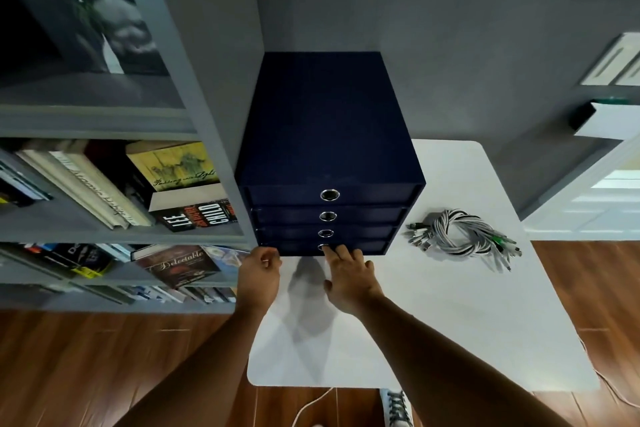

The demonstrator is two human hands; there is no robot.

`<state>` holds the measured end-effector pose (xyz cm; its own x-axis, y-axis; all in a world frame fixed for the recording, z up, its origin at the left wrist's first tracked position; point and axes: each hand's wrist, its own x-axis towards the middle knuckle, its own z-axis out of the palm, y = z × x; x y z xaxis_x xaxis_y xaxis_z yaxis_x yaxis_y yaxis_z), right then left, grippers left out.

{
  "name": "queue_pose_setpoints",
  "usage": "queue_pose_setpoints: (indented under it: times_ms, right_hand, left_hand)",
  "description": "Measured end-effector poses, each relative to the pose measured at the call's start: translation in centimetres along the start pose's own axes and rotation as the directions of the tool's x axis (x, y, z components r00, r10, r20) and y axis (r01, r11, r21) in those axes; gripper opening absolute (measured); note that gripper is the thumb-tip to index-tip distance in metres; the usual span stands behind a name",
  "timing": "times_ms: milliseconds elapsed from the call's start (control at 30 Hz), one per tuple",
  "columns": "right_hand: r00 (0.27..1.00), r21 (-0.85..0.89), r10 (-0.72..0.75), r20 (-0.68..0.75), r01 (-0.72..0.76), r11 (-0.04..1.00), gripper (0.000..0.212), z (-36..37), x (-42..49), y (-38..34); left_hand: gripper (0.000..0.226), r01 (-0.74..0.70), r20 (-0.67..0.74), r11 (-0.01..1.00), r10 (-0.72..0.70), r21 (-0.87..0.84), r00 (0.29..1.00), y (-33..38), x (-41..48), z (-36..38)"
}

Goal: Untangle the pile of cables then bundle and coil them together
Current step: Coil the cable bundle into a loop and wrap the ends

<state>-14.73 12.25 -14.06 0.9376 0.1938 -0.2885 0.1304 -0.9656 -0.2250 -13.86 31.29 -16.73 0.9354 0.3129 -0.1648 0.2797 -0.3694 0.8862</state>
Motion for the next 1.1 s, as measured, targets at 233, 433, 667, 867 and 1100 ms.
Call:
queue_pose_setpoints:
  times_ms: [233, 433, 667, 867, 1100]
  right_hand:
    - [0.997, 0.035, -0.029, -0.07, 0.032, 0.999, 0.066, 1.1, -2.5, -0.7]
    - [0.984, 0.165, -0.072, -0.163, 0.099, 0.981, 0.058, 3.1, -6.1, -0.6]
    - [0.981, 0.157, -0.123, -0.149, 0.146, 0.977, 0.053, 4.4, -9.1, -0.4]
    - [0.921, 0.418, -0.13, -0.368, 0.289, 0.862, 0.024, 0.4, -8.3, 1.3]
    - [0.837, 0.478, 0.478, -0.266, -0.317, 0.82, 0.021, -3.7, -3.0, 6.1]
  left_hand:
    - [0.025, 0.061, -0.141, 0.997, -0.066, -0.039, 0.988, 0.9, -1.4, -1.3]
    - [0.024, 0.018, -0.207, 1.0, -0.019, -0.007, 0.978, 1.8, -3.1, -2.3]
    - [0.009, -0.059, -0.151, 0.995, 0.071, 0.086, 0.986, 1.8, -2.9, -2.5]
    - [0.008, -0.105, -0.127, 0.99, 0.116, 0.091, 0.985, 2.1, -2.0, -2.5]
    - [0.015, -0.056, -0.15, 0.99, 0.075, 0.129, 0.986, 3.3, -1.1, -2.4]
